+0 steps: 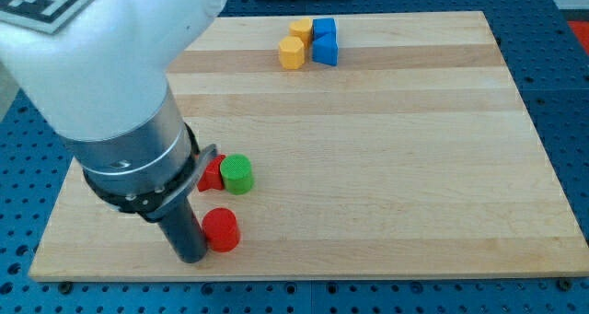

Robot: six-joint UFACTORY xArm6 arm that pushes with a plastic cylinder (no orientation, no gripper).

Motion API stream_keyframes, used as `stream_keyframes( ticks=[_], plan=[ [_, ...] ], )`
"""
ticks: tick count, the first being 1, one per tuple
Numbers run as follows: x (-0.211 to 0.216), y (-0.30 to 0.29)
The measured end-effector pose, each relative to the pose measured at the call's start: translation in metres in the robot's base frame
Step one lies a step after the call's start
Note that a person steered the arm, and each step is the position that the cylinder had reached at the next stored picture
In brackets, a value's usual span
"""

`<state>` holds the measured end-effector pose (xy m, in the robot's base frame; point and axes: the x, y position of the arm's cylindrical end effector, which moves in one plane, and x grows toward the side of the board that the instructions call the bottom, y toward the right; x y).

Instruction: Move the red circle right to the green circle

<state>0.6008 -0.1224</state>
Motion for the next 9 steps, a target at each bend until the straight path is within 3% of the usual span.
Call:
stream_keyframes(
  ticks=[5, 9],
  plan=[
    [-0.018, 0.082],
    [-0.047, 0.086]
  ],
)
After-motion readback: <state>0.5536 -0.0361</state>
